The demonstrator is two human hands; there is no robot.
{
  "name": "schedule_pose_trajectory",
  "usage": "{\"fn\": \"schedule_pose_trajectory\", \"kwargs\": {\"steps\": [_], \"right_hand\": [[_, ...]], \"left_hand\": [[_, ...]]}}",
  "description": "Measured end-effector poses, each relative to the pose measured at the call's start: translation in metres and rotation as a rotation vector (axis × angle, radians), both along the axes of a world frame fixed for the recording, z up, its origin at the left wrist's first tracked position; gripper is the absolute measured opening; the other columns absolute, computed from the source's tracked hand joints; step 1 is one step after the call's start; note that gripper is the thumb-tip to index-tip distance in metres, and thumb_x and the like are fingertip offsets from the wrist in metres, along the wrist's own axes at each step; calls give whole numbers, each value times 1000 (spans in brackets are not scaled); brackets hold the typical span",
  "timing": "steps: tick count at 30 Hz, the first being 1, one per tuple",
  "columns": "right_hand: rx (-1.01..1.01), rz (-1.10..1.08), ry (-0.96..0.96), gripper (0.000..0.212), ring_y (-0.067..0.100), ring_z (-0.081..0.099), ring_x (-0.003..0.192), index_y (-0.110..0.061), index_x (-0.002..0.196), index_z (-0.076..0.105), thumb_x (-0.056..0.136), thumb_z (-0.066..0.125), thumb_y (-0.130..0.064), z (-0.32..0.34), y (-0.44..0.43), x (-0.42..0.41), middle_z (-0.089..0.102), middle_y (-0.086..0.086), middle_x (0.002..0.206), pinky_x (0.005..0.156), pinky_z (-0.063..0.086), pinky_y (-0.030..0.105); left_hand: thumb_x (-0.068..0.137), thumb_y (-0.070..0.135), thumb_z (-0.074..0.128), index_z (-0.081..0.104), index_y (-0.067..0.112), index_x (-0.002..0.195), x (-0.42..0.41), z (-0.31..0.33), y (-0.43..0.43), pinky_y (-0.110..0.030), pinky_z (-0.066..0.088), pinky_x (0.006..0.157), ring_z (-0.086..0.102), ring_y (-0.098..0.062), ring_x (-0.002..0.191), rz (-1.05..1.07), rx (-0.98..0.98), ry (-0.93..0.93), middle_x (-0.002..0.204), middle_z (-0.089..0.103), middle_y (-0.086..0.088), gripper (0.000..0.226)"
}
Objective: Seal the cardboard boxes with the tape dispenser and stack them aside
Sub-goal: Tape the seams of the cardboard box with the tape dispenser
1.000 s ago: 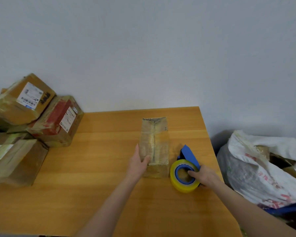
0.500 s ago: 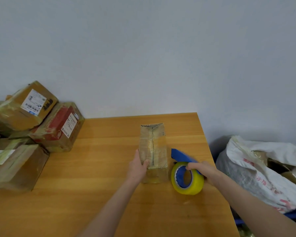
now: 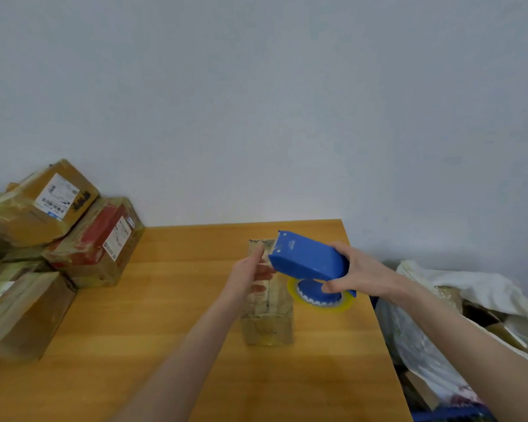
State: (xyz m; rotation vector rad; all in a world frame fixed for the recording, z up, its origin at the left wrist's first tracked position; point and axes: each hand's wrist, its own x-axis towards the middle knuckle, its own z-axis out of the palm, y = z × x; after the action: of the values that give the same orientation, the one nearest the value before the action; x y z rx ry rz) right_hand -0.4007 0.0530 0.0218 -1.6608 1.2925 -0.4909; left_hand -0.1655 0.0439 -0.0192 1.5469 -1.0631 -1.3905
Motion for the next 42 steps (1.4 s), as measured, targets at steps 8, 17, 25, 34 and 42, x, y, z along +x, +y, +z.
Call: {"fn": "schedule_pose_trajectory", "kwargs": {"steps": [8,17,25,34,42], "right_hand": [[8,105,-12,60,-8,58,65,-27,116,52,61,75,-28,-4,4,14,57,-4,100,54,43,10],[-49,128,51,61,-6,60,73,-33,114,52,58,78,-34,-1,5,17,58,-8,101,54,43,9],[-150,144,191,63,6,60,90,-32,121,49,70,85,-23,-4,10,19,58,-13,104,64,44,14],[-139,113,251,63,4,63,84,-45,117,50,61,75,-30,-8,24,-16,62,-18,98,66,54,22],[-24,152,348,65,12,65,87,-44,120,44,69,75,-21,-36,31,-45,61,-10,105,74,56,30]], "left_hand": [[93,11,61,72,7,95,14,4,6,-20,51,59,62,-10,65,28,35,59,75,70,-3,12],[86,8,70,70,12,79,28,12,5,-17,53,52,67,-6,57,24,89,-6,64,72,0,8],[88,8,68,70,12,72,29,10,7,-15,50,48,63,-3,50,20,28,-103,58,69,6,17],[84,6,72,70,6,74,87,1,18,-17,52,49,62,-3,52,107,-9,-135,61,70,1,10],[86,10,70,70,5,79,95,-32,34,-22,57,54,65,-7,56,103,33,-178,63,71,0,9]]}}
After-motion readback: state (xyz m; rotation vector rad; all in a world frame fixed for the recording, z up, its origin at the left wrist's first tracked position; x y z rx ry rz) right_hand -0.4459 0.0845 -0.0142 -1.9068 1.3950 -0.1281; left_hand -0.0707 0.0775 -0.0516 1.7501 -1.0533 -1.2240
